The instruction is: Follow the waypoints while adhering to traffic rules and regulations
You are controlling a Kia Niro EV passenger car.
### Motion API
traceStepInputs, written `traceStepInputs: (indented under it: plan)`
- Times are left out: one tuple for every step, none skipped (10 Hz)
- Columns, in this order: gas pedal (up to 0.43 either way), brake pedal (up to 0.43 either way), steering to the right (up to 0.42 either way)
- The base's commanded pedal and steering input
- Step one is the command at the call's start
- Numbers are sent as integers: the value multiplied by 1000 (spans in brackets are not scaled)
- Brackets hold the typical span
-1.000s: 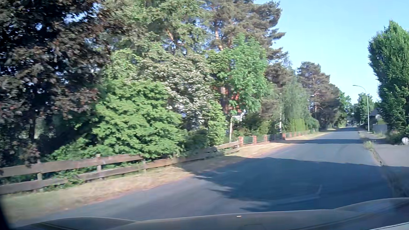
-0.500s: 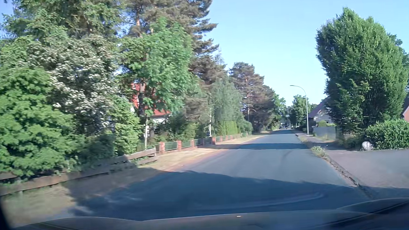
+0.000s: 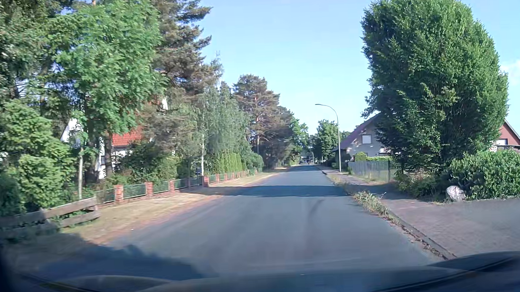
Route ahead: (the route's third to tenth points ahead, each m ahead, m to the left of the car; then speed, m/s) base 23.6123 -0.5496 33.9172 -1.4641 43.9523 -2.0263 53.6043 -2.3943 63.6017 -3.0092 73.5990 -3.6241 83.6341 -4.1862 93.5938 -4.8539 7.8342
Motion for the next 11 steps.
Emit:
traceStepInputs:
  plan:
    - [370,6,100]
    - [370,6,85]
    - [370,6,70]
    - [370,6,35]
    - [370,6,9]
    - [370,6,-1]
    - [370,6,-6]
    - [370,6,-6]
    - [370,6,-4]
    - [358,6,-4]
    - [358,6,-4]
